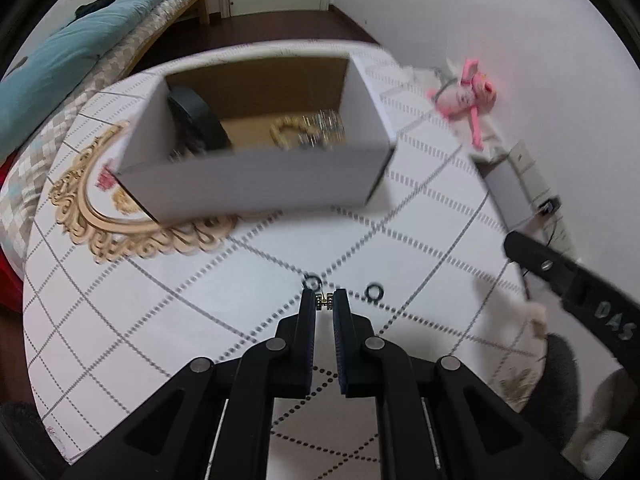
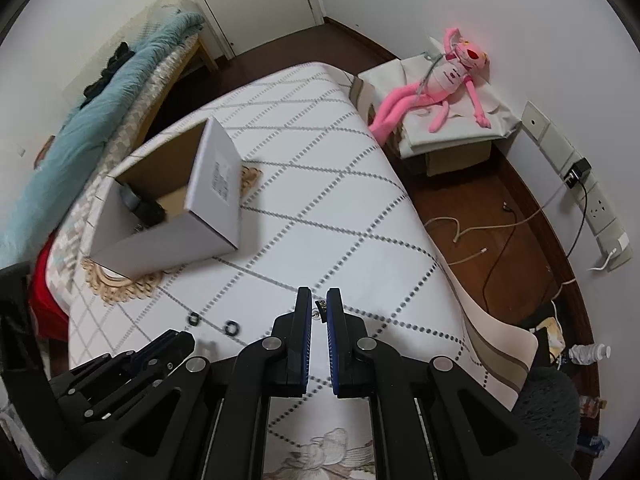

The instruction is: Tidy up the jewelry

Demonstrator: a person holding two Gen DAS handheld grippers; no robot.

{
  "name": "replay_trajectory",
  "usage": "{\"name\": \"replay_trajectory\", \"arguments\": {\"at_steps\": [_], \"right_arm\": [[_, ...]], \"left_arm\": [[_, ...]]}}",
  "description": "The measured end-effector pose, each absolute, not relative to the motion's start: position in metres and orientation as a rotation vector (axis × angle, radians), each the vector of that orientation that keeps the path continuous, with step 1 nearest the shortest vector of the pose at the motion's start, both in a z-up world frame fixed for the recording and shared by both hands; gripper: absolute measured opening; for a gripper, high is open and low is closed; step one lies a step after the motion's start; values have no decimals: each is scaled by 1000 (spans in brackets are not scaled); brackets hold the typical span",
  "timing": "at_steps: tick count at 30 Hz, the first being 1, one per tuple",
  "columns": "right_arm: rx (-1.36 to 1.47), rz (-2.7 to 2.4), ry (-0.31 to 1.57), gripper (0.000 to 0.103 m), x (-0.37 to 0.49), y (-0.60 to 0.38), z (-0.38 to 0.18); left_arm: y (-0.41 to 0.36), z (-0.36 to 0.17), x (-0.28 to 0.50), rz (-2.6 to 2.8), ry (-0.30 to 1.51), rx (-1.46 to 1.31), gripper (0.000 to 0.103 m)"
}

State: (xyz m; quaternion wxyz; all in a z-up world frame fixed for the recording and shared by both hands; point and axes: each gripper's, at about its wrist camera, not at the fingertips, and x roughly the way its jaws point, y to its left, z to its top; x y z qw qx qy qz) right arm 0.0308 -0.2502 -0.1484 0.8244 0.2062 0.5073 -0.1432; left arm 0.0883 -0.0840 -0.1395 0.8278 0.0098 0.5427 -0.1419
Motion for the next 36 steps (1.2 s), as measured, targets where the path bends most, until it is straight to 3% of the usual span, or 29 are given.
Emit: {"name": "replay_trajectory", "arguments": {"at_steps": [9, 27, 28, 30, 31, 32, 36], "right_arm": [[427, -162, 1006, 8, 81, -228, -105], [420, 44, 1254, 9, 233, -205, -132], [423, 51, 1267, 10, 236, -205, -134], [429, 57, 1274, 19, 239, -206, -136], [428, 56, 1275, 28, 240, -207, -135], [424, 49, 1272, 35, 240, -208, -134], [369, 10, 1261, 43, 239, -206, -130]], "left_arm": [[-43, -67, 139, -296, 1067, -88, 6], [-9, -82, 233, -178, 1201, -95, 11], [-6, -82, 234, -164, 1209, -100, 17], [-2, -83, 236, -132, 1215, -91, 42], [0, -84, 236, -114, 1214, -85, 65], [4, -83, 235, -100, 1201, -89, 72], [12, -85, 234, -52, 1199, -66, 74]]}}
